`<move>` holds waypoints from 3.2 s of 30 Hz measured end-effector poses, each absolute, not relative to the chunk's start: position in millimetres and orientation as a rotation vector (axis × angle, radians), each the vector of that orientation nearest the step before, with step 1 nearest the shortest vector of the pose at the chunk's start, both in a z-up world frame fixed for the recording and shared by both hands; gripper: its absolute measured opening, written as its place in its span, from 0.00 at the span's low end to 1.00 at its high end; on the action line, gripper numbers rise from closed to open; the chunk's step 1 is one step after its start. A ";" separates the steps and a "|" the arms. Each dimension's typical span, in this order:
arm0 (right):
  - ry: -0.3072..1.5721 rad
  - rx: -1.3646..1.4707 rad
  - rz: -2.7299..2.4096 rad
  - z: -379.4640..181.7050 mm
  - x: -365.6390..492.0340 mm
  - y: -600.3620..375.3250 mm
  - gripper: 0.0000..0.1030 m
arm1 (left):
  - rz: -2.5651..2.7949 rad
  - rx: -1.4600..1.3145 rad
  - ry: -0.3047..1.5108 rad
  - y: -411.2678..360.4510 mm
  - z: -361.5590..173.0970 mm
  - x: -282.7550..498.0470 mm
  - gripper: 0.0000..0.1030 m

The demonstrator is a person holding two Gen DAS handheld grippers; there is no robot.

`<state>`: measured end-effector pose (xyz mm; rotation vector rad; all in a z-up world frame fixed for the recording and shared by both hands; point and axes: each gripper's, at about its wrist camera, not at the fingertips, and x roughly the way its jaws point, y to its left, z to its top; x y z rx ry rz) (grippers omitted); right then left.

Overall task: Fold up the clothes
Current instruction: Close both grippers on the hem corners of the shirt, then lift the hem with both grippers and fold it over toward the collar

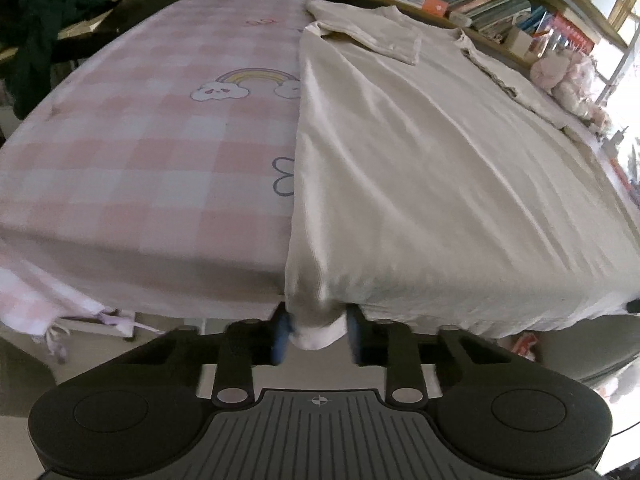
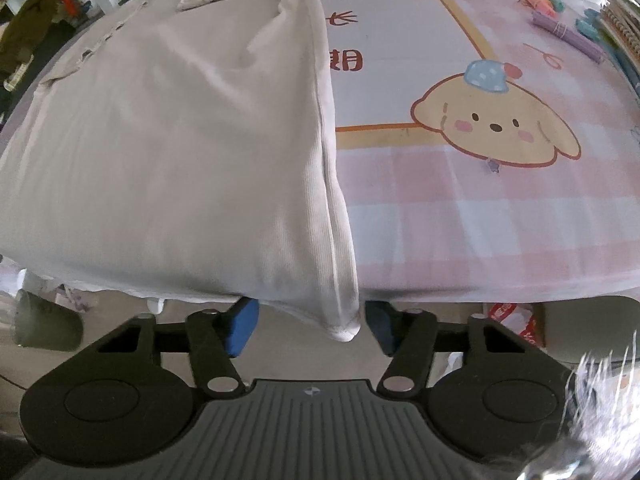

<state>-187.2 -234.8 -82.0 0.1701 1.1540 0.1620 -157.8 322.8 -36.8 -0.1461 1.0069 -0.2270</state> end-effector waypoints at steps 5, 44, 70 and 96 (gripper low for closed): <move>1.145 0.219 0.146 -76.9 -198.1 -246.2 0.13 | -0.231 -0.139 0.975 331.0 -29.0 -168.8 0.02; 1.230 0.411 0.489 -42.9 -273.6 -309.1 0.06 | -0.144 -0.320 0.992 305.8 5.0 -271.8 0.01; 0.626 1.018 0.303 33.9 -23.2 -335.2 0.06 | -0.133 -0.780 0.469 304.9 73.7 -9.3 0.01; 0.732 1.202 -0.054 -61.7 123.4 -308.6 0.06 | 0.001 -0.806 0.722 308.8 -17.0 171.8 0.00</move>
